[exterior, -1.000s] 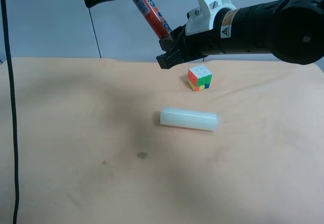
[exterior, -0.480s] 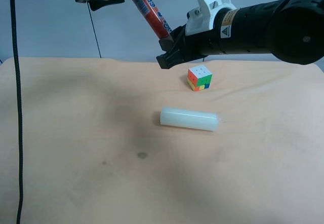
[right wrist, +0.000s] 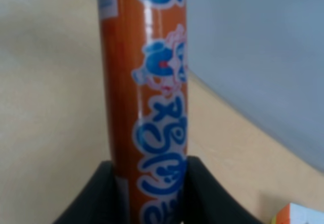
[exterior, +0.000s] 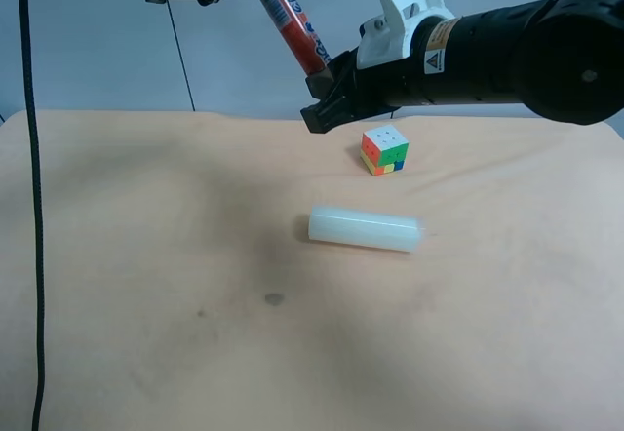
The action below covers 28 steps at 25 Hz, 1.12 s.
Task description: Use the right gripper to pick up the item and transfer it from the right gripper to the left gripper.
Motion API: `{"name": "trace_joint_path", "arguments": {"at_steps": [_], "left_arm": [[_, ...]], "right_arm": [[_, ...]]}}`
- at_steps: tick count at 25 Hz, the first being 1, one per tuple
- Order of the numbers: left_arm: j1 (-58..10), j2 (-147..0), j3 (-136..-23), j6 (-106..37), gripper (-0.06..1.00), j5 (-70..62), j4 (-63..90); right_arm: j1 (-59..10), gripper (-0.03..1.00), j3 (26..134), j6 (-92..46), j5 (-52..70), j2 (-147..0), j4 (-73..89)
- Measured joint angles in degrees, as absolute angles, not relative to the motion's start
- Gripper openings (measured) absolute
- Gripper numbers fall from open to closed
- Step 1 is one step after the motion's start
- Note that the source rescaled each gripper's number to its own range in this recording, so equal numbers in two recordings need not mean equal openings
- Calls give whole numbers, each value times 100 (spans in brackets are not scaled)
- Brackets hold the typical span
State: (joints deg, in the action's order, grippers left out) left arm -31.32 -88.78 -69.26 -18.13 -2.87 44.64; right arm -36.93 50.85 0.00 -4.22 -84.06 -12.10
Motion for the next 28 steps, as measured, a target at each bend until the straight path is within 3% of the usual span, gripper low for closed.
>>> {"name": "trace_joint_path", "arguments": {"at_steps": [28], "left_arm": [[-3132, -8878, -6930, -1809, 6, -293, 4481]], "right_arm": [[-3693, 0, 5085, 0, -422, -8406, -1210]]}}
